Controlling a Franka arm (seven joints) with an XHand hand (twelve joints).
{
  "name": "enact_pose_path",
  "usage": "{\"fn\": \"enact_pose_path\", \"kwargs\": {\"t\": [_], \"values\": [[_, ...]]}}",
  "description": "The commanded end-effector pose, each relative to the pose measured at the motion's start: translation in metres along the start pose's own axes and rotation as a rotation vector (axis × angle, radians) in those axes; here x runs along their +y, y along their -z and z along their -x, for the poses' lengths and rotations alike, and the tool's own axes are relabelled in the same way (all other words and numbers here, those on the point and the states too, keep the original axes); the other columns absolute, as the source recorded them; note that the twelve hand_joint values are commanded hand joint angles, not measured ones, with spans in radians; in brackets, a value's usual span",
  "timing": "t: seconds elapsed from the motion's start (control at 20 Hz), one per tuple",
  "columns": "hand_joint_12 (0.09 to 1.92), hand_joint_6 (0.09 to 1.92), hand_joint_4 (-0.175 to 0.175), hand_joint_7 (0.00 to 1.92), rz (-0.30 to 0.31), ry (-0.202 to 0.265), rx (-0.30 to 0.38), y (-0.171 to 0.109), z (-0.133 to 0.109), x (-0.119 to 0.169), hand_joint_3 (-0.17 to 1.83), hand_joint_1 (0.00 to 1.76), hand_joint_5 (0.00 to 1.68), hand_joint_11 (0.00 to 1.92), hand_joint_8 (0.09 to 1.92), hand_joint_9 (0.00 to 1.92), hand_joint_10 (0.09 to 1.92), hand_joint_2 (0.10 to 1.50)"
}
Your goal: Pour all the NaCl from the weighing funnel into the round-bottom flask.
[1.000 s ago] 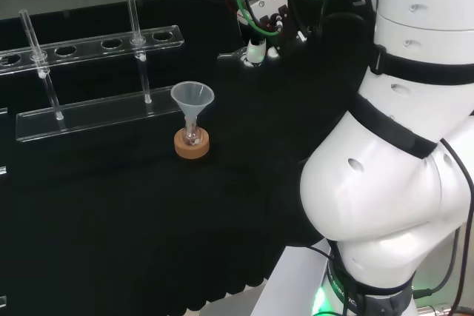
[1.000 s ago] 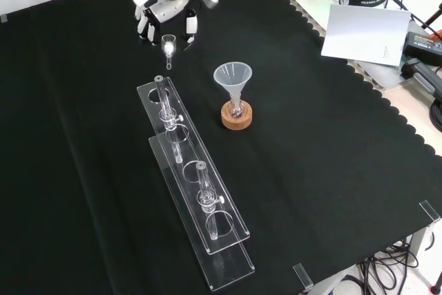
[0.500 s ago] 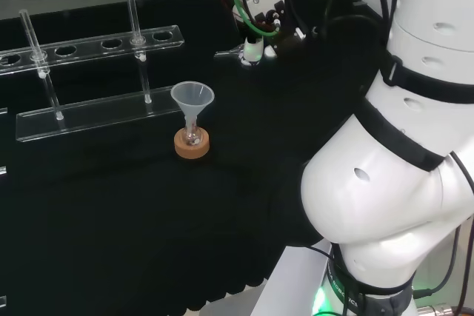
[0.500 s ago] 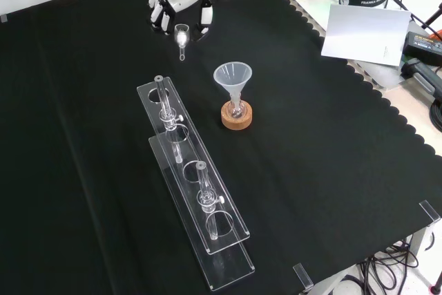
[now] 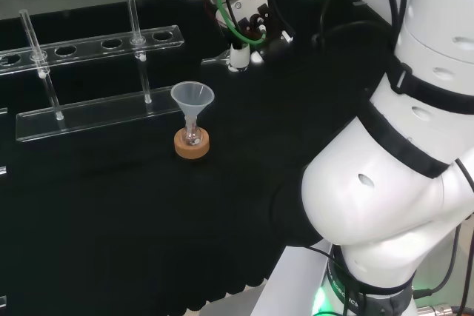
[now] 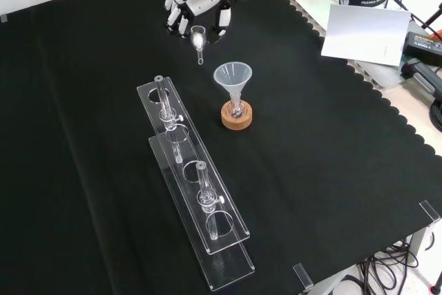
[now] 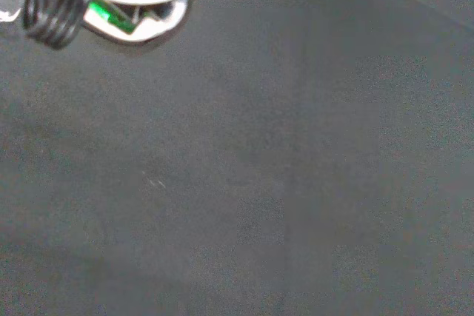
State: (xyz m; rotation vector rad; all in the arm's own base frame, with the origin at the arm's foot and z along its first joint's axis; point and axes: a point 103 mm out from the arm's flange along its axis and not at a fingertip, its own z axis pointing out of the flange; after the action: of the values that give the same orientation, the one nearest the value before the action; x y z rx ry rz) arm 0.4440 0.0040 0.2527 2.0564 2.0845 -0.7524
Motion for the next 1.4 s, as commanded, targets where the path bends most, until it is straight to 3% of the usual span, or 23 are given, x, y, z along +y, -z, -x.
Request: {"fn": "enact_pose_path", "kwargs": {"t": [0.05,0.65,1.4], "values": [[0.94,0.43,0.175,0.79,-0.003,-0.035,-0.071,0.011,-0.009,-0.040,0.71,1.16,1.42,1.00,0.60,1.17,0.22,0.58],[0.94,0.43,0.175,0.79,-0.011,-0.033,-0.153,0.013,-0.021,-0.066,0.71,1.16,1.42,1.00,0.60,1.17,0.21,0.58],[0.93,0.43,0.175,0.79,-0.042,-0.015,-0.226,0.013,-0.038,-0.061,0.71,1.16,1.42,1.02,0.60,1.18,0.21,0.58]]}}
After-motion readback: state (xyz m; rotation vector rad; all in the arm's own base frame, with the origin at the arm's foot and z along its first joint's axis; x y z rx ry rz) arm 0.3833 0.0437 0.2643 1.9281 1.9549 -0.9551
